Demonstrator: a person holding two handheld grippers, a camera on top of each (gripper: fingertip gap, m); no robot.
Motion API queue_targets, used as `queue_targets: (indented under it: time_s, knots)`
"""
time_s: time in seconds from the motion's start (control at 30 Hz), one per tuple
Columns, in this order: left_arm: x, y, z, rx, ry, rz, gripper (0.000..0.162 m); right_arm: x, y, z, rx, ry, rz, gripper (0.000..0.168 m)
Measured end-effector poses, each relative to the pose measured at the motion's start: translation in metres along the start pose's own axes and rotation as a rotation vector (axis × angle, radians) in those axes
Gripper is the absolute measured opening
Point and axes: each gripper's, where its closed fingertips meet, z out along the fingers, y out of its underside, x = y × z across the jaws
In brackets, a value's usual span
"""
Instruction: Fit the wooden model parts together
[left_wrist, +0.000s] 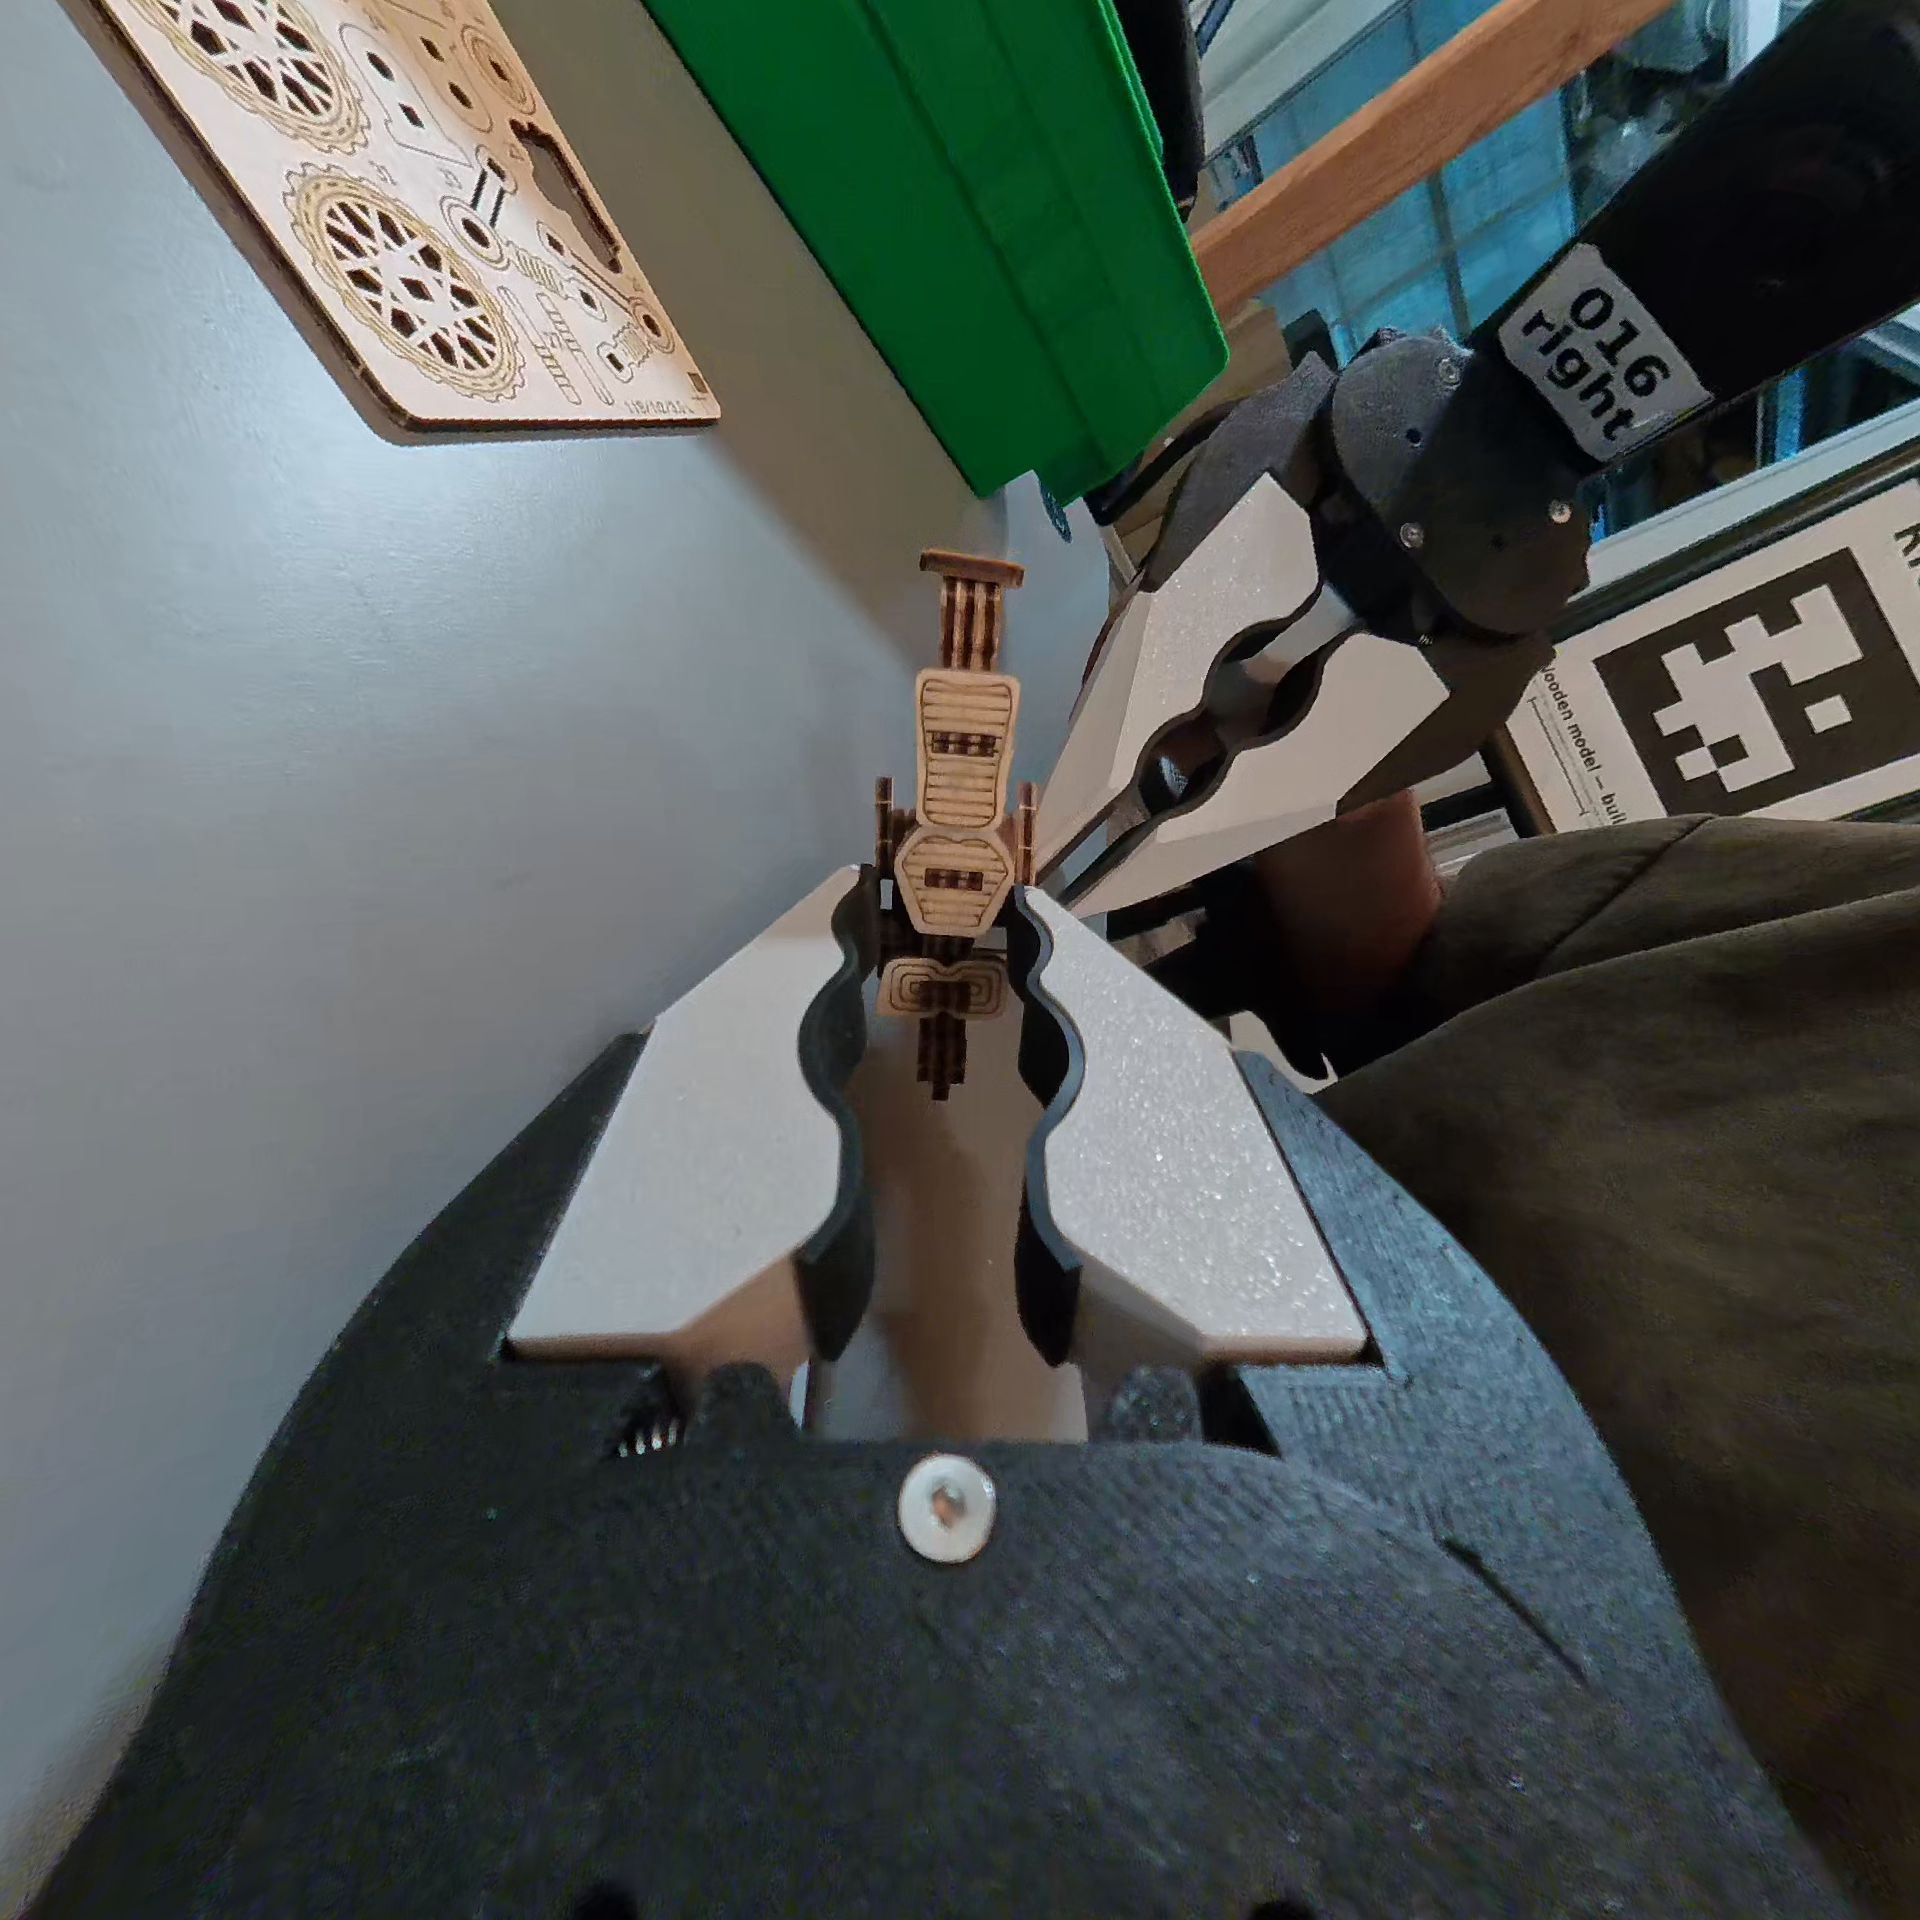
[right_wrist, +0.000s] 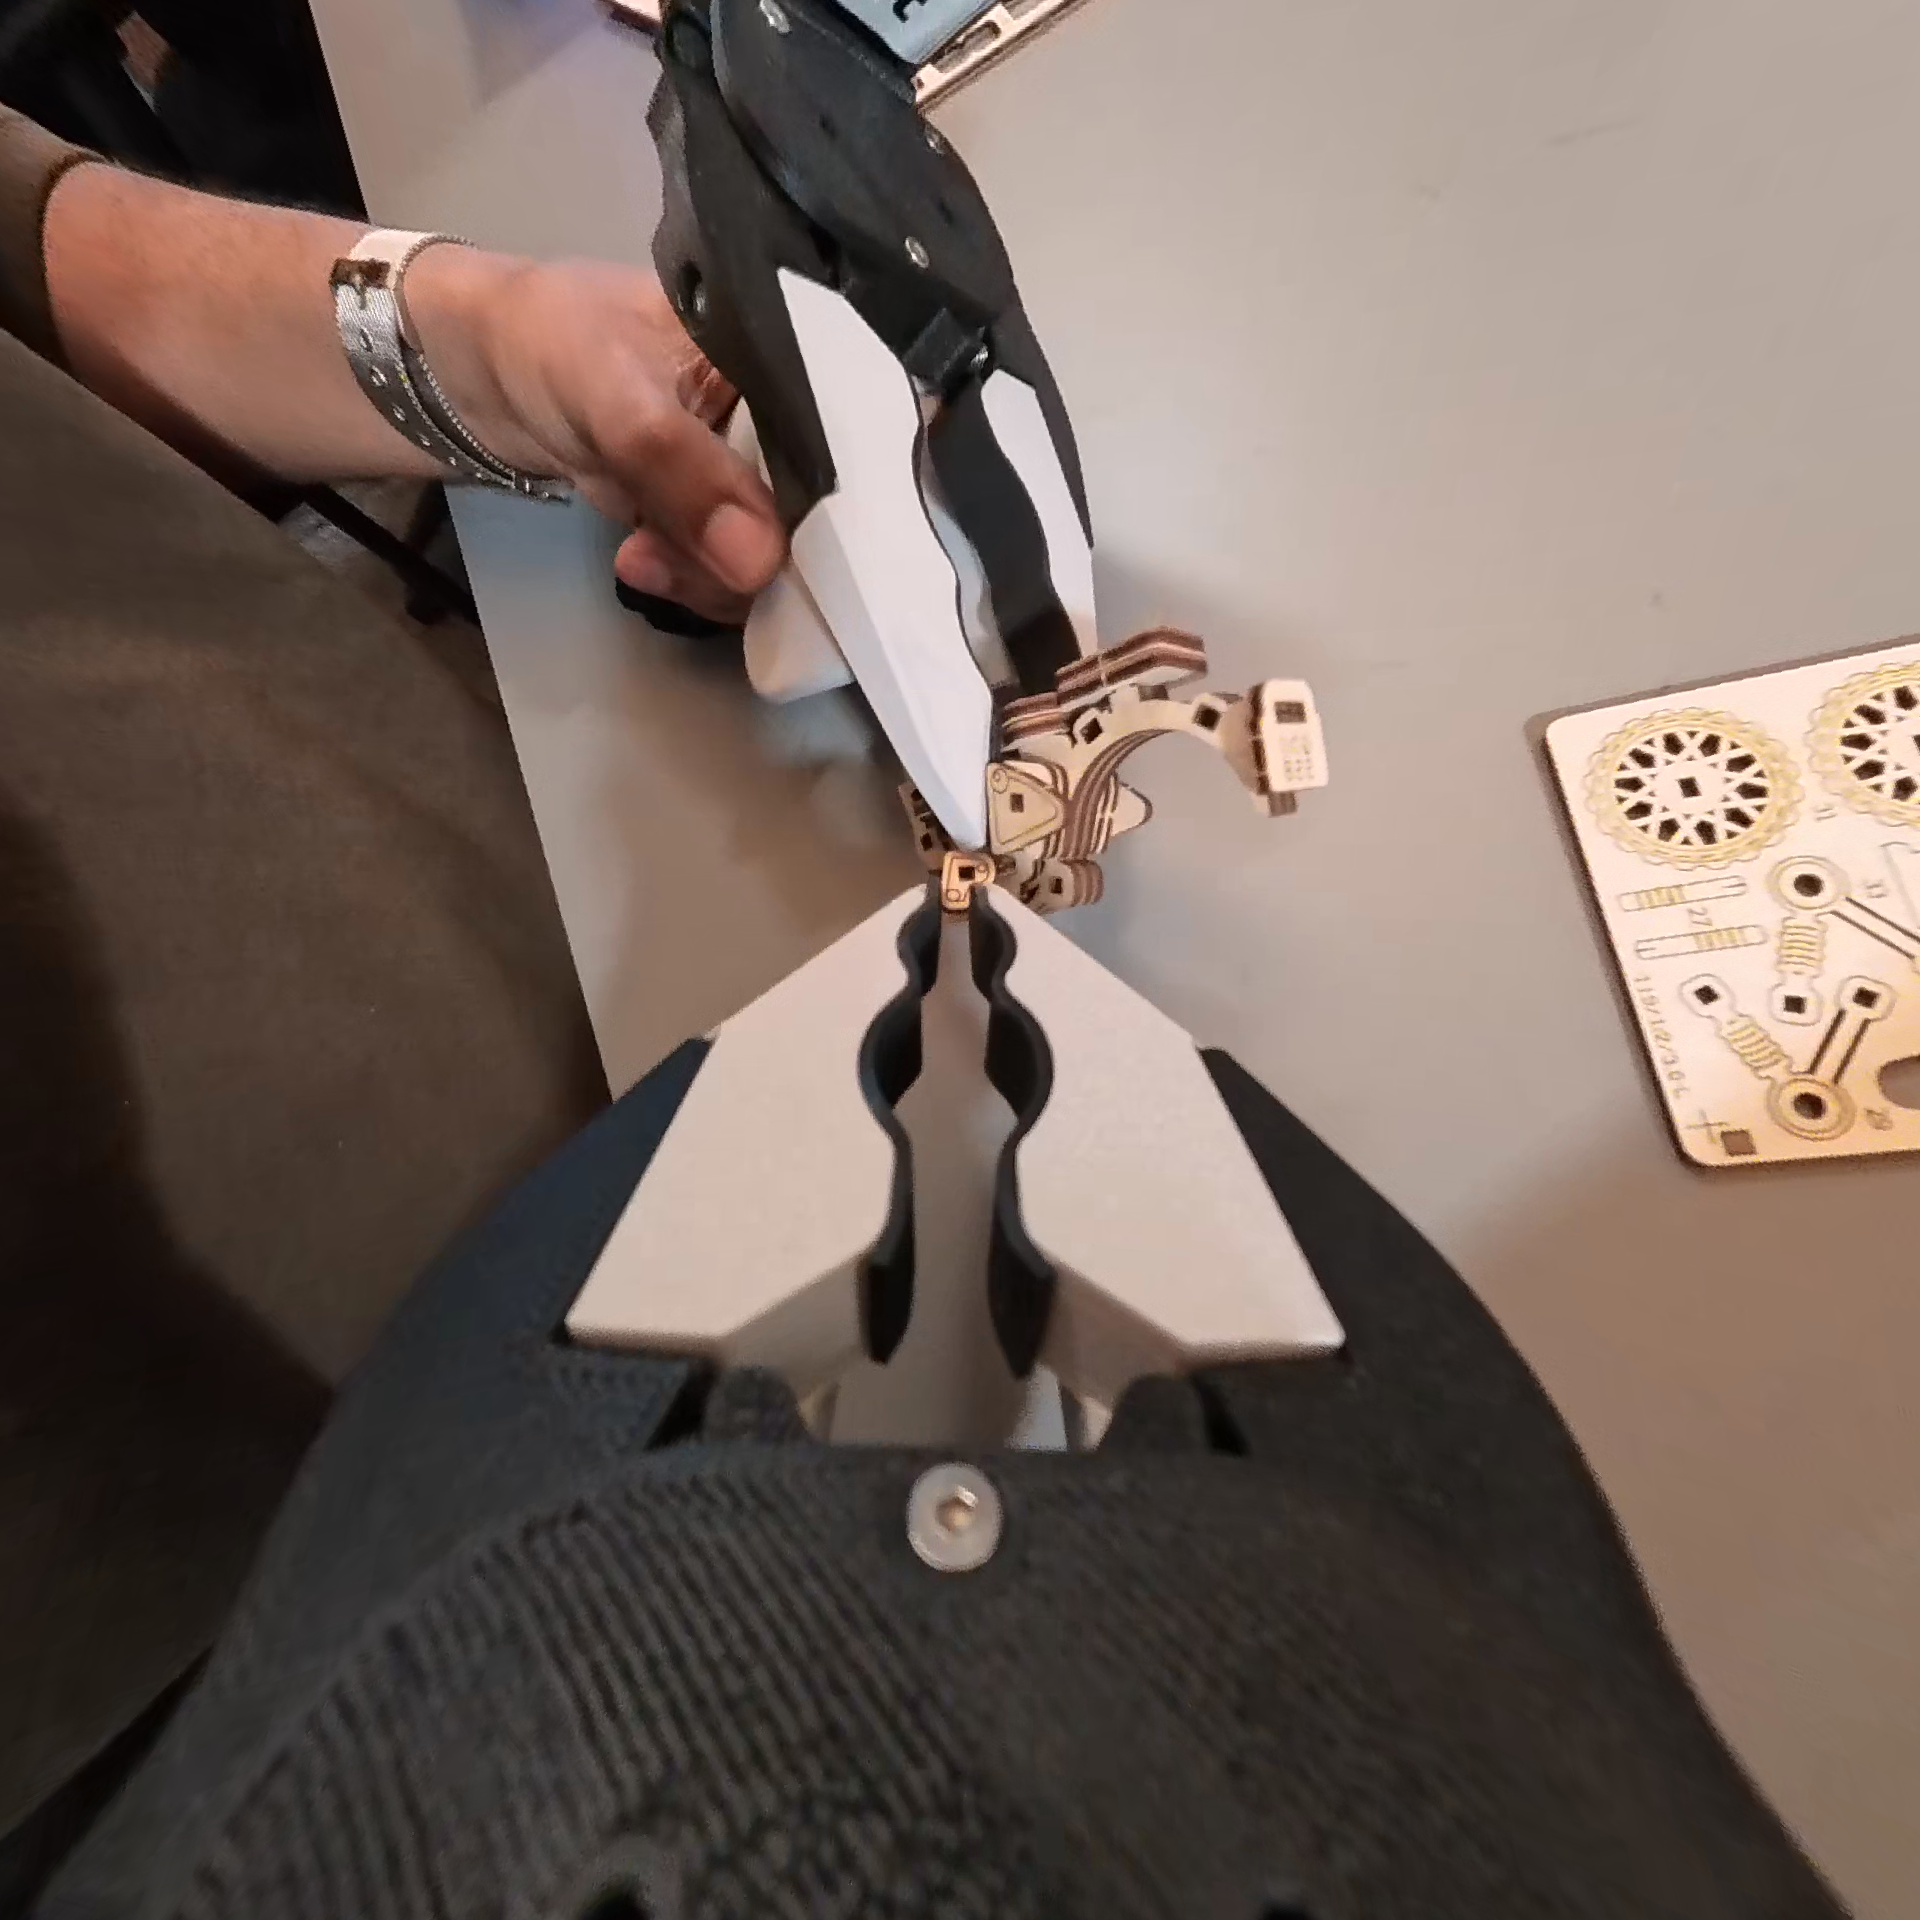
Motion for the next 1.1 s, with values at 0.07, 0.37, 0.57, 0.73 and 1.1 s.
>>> queue_targets:
  time_s: [0.07, 0.37, 0.57, 0.73, 1.1]
  knots:
    - [-0.0008, 0.0009, 0.0007, -0.005, -0.01, 0.006, 0.022, 0.0002, 0.0008, -0.0012, -0.007, 0.01, -0.01, 0.003]
    - [-0.0015, 0.0032, 0.002, -0.019, -0.023, 0.017, 0.022, 0.0021, 0.003, -0.0018, -0.035, 0.056, -0.06, 0.003]
    - [-0.0023, 0.0041, 0.0026, -0.024, -0.038, 0.03, 0.022, 0.003, 0.0058, 0.0, -0.087, 0.118, -0.127, 0.004]
    - [-0.0035, 0.0047, 0.0044, -0.028, -0.086, 0.099, 0.022, 0.0038, 0.0076, -0.0006, -0.113, 0.139, -0.125, 0.003]
    - [-0.0044, 0.0032, 0.0048, -0.023, -0.111, 0.13, 0.022, 0.0066, 0.007, -0.0021, -0.134, 0.199, -0.154, 0.003]
